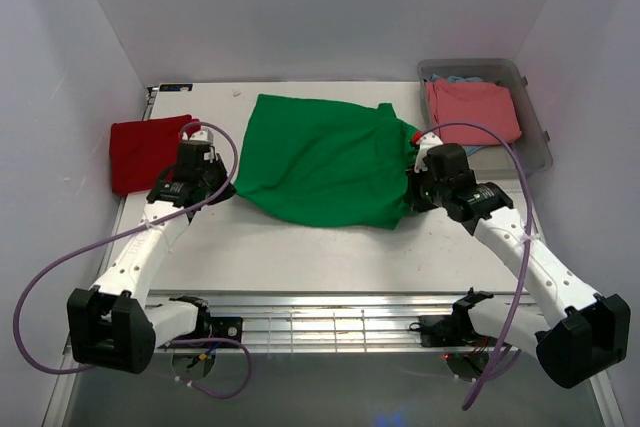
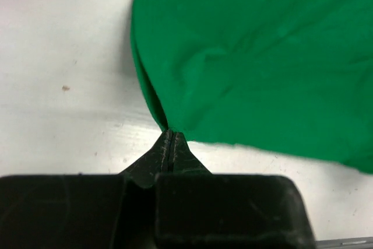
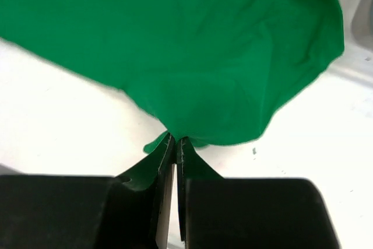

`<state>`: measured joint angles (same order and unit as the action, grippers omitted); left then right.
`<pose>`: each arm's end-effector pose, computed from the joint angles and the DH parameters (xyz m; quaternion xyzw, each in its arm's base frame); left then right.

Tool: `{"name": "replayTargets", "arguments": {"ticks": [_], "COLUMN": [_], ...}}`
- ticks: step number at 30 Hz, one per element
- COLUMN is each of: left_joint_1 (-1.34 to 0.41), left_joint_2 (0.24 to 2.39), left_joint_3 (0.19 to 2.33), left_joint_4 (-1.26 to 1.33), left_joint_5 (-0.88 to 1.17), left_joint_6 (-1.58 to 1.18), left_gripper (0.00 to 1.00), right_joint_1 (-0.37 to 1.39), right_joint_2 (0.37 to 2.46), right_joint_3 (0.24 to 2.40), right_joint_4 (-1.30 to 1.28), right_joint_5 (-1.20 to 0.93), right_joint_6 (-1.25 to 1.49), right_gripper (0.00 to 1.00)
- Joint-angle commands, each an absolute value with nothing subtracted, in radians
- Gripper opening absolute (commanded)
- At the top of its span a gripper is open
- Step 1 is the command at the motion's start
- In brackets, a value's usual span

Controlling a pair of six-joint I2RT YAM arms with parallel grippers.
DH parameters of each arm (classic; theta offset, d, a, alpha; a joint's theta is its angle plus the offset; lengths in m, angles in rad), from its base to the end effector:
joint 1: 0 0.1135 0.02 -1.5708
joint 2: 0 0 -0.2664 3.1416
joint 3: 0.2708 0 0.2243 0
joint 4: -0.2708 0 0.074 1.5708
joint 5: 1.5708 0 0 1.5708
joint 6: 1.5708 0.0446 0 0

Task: Fold and stack the t-shirts
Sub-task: Flatten the tshirt out

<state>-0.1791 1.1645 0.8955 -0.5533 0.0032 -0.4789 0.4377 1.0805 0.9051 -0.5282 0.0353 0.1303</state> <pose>0.2162 -0.0393 0.2717 -0.1384 0.9204 -0.1195 0.3455 0.1893 0.0868 0.2932 -0.1316 0.8978 0.1023 0.4077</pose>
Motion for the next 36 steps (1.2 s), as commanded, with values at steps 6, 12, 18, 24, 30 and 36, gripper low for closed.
{"name": "replayTargets", "arguments": {"ticks": [6, 12, 18, 24, 30, 36], "left_joint_1": [-0.178, -0.178, -0.178, -0.178, -0.179, -0.283], "left_joint_2": [0.985, 1.000, 1.031, 1.050, 1.156, 1.174], "left_joint_3": [0.946, 0.951, 0.985, 1.087, 1.175, 1.117], "left_joint_4": [-0.836, -0.952, -1.040, -1.020, -0.901, -0.702], "left_joint_5": [-0.101, -0.111, -0.113, -0.210, -0.080, 0.147], "left_joint_6": [-0.618, -0.586, -0.594, -0.604, -0.607, -0.666], "left_gripper": [0.00, 0.00, 0.35, 0.50, 0.28, 0.01], "right_joint_1": [0.531, 0.532, 0.617, 0.618, 0.618, 0.617], "right_joint_2": [0.951, 0.974, 0.967, 0.956, 1.040, 1.175], "right_joint_3": [1.084, 1.088, 1.038, 1.141, 1.114, 1.086], "right_joint_4": [-0.950, -1.185, -1.310, -1.270, -1.018, -0.851], "right_joint_5": [0.067, -0.072, -0.084, 0.109, 0.204, 0.236], "right_joint_6": [0.348, 0.380, 0.480, 0.500, 0.470, 0.437], "right_gripper": [0.08, 0.08, 0.62, 0.83, 0.65, 0.32]}}
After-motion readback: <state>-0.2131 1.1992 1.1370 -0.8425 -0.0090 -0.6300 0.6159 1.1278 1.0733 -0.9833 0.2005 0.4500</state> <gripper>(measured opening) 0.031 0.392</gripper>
